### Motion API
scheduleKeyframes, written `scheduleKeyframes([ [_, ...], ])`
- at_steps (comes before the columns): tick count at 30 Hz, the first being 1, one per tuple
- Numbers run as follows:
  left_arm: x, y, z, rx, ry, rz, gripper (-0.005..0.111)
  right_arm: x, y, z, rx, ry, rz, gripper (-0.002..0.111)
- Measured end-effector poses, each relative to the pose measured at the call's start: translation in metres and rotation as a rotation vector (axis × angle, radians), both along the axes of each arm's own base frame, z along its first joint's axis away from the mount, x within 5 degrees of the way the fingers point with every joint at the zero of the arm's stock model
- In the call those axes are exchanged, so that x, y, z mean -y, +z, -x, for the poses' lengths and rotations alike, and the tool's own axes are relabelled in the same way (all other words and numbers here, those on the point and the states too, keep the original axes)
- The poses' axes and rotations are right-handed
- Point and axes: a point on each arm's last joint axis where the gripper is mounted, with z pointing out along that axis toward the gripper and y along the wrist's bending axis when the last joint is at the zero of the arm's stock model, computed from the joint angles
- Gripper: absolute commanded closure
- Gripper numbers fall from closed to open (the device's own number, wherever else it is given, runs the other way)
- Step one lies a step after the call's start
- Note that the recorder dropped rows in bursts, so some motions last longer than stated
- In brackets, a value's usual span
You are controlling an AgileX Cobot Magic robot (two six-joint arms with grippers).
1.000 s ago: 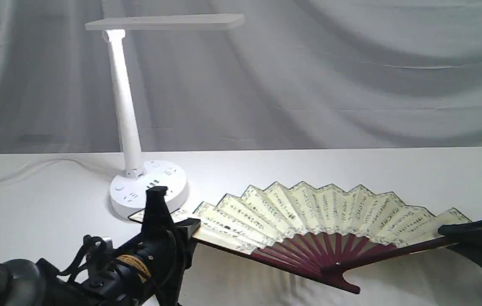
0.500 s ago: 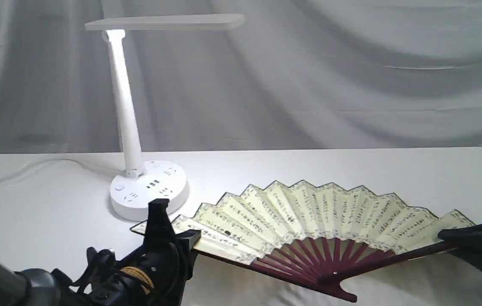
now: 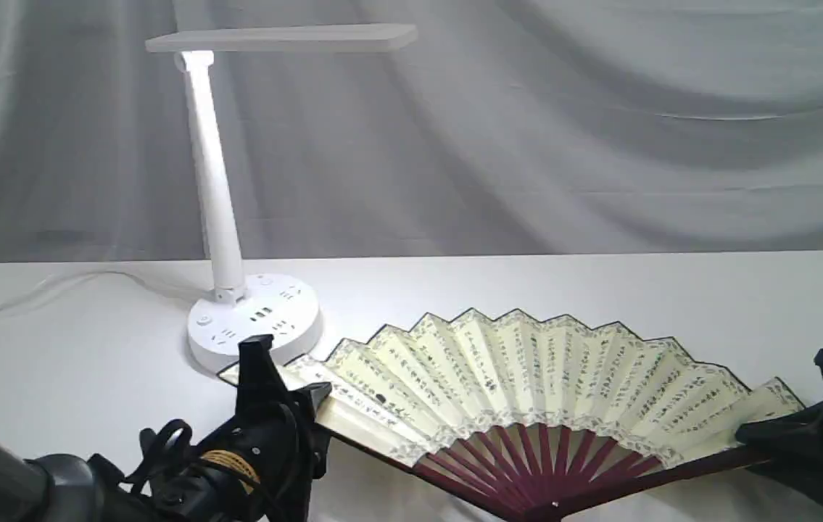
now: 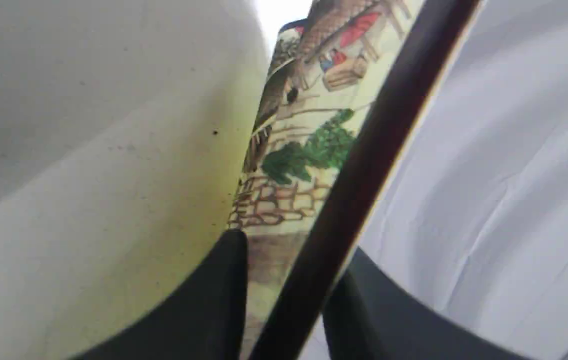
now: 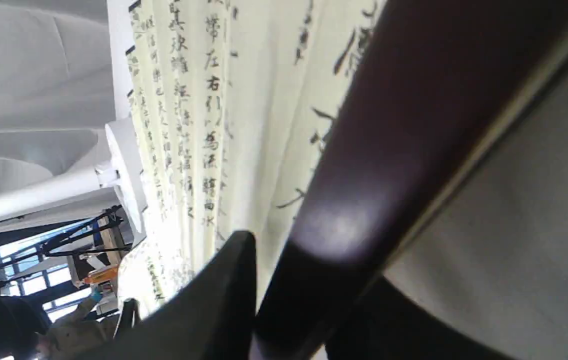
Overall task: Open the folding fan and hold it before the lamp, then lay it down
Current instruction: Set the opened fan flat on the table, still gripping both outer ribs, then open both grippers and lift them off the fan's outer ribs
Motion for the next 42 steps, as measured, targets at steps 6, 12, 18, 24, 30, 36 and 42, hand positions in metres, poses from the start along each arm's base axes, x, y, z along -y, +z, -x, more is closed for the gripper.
scheduleKeyframes([
  [6,-0.001,-0.004,0.001,-0.049,0.013,-0.008,0.079,0.001,0.0,-0.001,-0.001,-0.01,0.002,0.074],
  [12,0.004,-0.002,-0.007,-0.023,0.017,0.009,0.079,0.003,0.0,-0.003,0.003,-0.049,0.0,0.067],
  [18,0.007,0.001,-0.018,0.01,-0.012,0.003,0.079,0.006,0.0,-0.005,0.005,-0.088,0.007,0.057],
  [24,0.0,-0.002,-0.023,0.011,-0.134,-0.071,0.077,0.007,0.0,-0.006,0.001,-0.07,0.033,0.057],
  [30,-0.008,0.0,-0.028,0.031,-0.207,-0.113,0.048,0.009,0.004,-0.005,-0.02,-0.065,0.073,0.057],
  [36,-0.009,0.013,-0.03,0.068,-0.245,-0.125,0.047,0.012,0.025,-0.002,-0.019,-0.052,0.169,0.057],
  [42,-0.013,0.019,-0.027,0.023,-0.332,-0.21,0.047,0.017,0.04,0.005,-0.071,-0.034,0.31,0.057],
])
